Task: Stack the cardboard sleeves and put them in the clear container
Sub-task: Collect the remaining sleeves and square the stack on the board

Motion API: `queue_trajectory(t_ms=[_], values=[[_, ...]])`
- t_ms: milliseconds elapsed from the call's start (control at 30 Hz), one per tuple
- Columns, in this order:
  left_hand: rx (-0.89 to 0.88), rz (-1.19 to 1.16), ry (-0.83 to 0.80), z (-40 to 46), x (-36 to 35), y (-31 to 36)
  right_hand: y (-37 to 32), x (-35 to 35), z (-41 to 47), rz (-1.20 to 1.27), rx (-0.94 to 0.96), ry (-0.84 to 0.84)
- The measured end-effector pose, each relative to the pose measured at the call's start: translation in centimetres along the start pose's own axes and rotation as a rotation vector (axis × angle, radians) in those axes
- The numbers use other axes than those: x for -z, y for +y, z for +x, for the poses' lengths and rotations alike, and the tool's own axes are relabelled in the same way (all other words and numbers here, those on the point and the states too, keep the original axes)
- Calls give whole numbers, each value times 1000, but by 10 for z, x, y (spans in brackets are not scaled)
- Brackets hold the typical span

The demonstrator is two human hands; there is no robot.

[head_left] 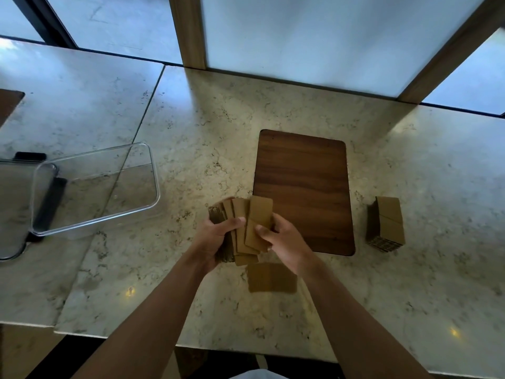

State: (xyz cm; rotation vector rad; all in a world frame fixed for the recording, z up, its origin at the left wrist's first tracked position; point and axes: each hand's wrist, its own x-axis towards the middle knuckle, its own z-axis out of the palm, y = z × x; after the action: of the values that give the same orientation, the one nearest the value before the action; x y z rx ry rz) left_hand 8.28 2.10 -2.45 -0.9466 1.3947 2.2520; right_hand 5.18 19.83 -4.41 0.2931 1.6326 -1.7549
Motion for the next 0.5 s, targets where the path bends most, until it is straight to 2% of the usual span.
queue_trajectory(t_ms=[133, 233, 333, 367, 400, 433, 500], values=[[63, 22, -88, -1, -2, -2, 1, -21, 2, -89, -58, -113], [141, 62, -149, -1, 7, -1, -1, -11, 2, -322, -68, -180], [134, 30, -131, 0, 11, -4, 12, -3, -9, -194, 93, -4], [118, -14, -104, 2, 14, -5, 18, 0, -16, -264, 171, 82], [103, -51, -78, 2, 16, -6, 26, 5, -23, -481, 228, 138], [99, -76, -52, 5, 18, -7, 37, 12, -28, -774, 255, 121], [102, -87, -14, 7, 20, -8, 57, 25, -35, -1240, 274, 1]])
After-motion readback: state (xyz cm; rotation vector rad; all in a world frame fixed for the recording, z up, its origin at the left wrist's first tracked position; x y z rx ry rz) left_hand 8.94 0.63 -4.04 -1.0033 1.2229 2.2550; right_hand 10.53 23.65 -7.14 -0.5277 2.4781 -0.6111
